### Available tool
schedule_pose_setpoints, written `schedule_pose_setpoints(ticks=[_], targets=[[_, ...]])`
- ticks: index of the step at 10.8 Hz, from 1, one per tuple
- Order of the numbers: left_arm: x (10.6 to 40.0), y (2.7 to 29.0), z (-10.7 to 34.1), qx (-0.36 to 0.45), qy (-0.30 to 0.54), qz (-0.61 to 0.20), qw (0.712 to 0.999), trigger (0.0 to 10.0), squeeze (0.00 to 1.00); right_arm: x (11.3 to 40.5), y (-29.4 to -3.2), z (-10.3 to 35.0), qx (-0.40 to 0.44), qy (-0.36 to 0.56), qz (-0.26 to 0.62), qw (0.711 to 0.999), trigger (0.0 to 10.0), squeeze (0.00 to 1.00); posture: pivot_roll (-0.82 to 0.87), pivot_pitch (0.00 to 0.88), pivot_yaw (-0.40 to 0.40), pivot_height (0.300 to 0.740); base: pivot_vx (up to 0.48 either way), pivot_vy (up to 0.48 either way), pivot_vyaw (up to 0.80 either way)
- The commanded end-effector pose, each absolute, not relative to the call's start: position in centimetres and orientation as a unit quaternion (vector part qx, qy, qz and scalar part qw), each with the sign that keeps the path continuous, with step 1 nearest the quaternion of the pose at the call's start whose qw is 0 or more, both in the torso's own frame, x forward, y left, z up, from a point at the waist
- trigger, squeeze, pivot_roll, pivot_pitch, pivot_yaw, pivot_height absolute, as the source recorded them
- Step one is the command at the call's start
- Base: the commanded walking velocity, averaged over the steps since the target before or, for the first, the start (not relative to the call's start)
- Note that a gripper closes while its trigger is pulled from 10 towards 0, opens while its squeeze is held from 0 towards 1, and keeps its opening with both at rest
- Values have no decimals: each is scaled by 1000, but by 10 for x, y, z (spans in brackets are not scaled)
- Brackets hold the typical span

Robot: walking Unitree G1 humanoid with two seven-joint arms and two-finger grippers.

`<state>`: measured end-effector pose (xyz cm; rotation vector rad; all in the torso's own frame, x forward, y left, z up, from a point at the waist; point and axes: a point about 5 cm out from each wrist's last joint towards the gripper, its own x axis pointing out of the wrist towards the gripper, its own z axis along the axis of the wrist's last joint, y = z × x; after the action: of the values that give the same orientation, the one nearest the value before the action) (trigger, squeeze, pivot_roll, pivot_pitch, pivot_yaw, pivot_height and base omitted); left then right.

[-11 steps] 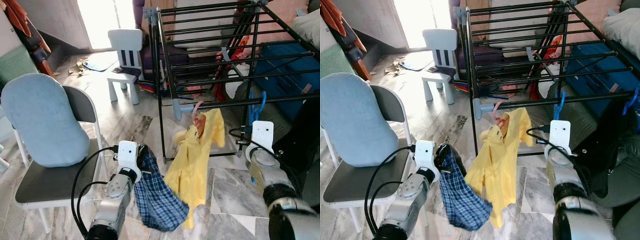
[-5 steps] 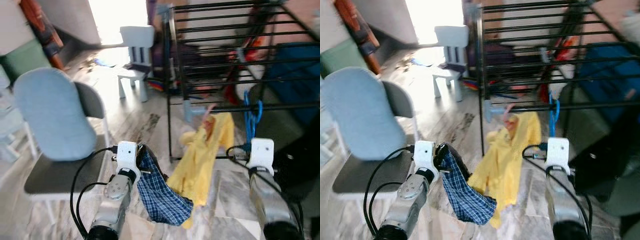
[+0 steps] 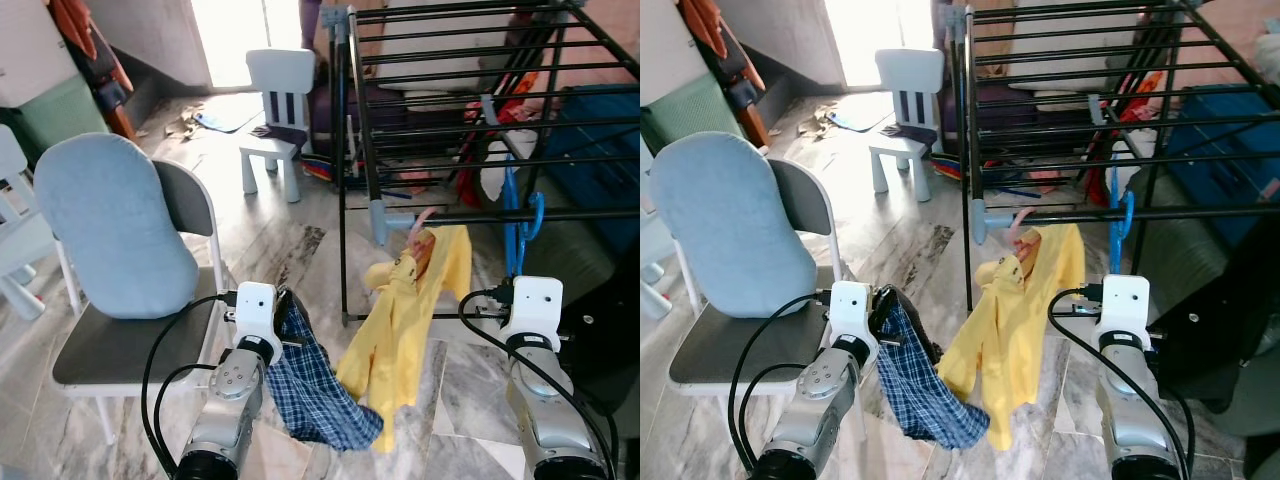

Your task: Hang hanger

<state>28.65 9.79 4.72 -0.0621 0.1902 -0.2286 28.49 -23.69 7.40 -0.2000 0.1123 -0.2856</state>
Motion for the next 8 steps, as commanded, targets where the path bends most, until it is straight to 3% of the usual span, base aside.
schedule_pose_setpoints(ticks=[1, 5, 8], targets=[[287, 99, 48, -25, 91, -112, 989, 10000, 0, 292, -237, 94, -103, 15, -140, 985, 10000, 0, -218, 0, 69, 740, 0, 0, 0], [287, 99, 47, -20, 92, -110, 989, 10000, 0, 276, -236, 69, -100, 68, -130, 984, 10000, 0, -222, 0, 72, 740, 0, 0, 0], [288, 97, 47, -19, 95, -110, 989, 10000, 0, 275, -233, 67, -98, 71, -123, 985, 10000, 0, -224, 0, 69, 740, -284, 0, 0]])
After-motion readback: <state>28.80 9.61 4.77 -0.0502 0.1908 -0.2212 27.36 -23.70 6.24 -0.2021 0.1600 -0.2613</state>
